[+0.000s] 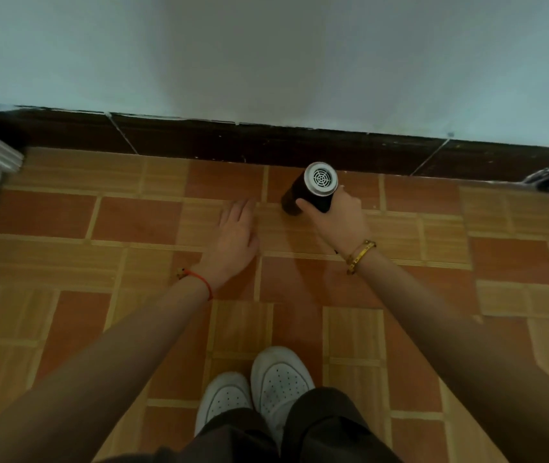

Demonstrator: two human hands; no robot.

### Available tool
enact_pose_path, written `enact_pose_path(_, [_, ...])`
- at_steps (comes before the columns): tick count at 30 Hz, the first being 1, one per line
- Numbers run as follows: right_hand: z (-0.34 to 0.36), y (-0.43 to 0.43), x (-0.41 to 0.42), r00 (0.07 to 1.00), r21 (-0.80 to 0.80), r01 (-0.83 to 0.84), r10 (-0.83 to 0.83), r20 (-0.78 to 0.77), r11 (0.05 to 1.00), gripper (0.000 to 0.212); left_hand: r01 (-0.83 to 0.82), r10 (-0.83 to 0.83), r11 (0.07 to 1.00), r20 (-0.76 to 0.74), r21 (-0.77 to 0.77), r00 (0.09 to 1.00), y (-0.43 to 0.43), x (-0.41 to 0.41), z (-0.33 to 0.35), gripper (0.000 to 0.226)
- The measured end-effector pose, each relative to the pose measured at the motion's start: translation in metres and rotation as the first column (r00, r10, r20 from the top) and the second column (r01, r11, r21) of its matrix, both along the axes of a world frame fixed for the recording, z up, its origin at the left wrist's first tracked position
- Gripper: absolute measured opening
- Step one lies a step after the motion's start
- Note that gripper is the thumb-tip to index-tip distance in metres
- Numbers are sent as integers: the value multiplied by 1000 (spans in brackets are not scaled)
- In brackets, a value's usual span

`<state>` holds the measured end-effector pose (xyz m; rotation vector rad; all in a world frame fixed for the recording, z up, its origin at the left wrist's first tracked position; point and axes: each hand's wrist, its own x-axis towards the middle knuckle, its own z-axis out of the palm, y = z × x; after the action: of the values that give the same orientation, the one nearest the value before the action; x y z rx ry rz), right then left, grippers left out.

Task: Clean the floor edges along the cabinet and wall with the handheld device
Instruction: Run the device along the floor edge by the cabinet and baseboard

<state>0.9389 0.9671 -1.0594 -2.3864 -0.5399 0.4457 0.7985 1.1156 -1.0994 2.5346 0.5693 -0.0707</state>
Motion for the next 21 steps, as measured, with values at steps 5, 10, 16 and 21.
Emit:
enact_pose_path(5, [-4, -28, 20, 987, 9, 153, -154, 39, 988, 64, 78, -78, 996, 4, 45, 997, -13, 23, -7, 66])
enact_pose_path(10, [-4, -41, 36, 965, 43, 256, -258, 43, 966, 64, 106, -106, 994, -14, -8, 994, -20, 37, -17, 65])
enact_pose_path(16, [1, -49, 55, 939, 61, 330, -334, 79, 942, 62, 135, -134, 991, -55, 19, 989, -26, 49, -28, 65])
enact_pose_path(21, [0, -49, 63, 948, 23, 310, -311, 65, 951, 62, 197, -190, 979, -124, 47, 974, -25, 50, -34, 72])
